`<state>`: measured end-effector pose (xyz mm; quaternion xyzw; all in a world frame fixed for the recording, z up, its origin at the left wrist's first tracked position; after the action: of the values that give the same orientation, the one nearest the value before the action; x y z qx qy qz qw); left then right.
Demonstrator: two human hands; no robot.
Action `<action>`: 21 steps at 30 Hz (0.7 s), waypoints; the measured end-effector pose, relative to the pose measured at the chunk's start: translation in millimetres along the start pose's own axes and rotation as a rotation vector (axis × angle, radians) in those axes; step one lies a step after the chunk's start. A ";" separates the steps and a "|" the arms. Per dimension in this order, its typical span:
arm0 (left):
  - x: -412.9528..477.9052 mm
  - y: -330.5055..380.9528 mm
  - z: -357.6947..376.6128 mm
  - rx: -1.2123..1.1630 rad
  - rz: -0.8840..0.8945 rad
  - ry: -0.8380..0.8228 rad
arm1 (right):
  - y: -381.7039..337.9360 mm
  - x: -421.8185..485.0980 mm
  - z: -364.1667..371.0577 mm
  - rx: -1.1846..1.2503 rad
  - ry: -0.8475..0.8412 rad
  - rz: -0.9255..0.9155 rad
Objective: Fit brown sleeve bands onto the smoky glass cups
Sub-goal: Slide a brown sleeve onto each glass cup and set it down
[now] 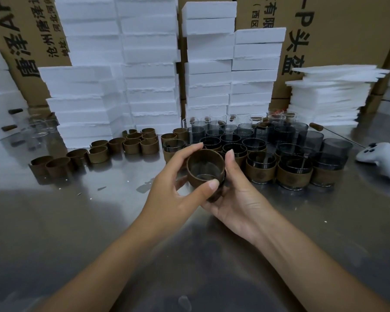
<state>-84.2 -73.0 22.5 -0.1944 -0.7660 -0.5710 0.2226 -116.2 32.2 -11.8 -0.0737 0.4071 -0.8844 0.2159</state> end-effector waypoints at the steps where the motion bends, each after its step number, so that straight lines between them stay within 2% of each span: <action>1: 0.0 0.3 0.2 0.006 0.001 -0.003 | 0.1 -0.6 1.2 -0.009 -0.010 0.003; 8: 0.8 -0.1 0.5 -0.017 -0.006 -0.018 | 0.4 -2.3 3.6 -0.019 -0.074 -0.011; 17: 3.1 -3.1 5.3 -0.184 -0.050 -0.083 | -2.3 -3.1 4.4 0.007 -0.074 -0.031; 21: 5.7 -16.3 5.6 -0.320 -0.171 -0.050 | -4.2 -2.6 6.9 0.027 -0.088 -0.048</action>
<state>-98.6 -71.8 11.5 -0.1755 -0.6846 -0.6972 0.1203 -113.1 31.0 -4.0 -0.1194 0.3832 -0.8907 0.2133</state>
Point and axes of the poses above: each hand's wrist, its own x-axis towards the middle knuckle, its own z-axis out of the palm, y = z × x, the point moved 6 cm from there along x, towards the middle knuckle, and after that the axes turned 1 degree about x, right-handed, at the moved point
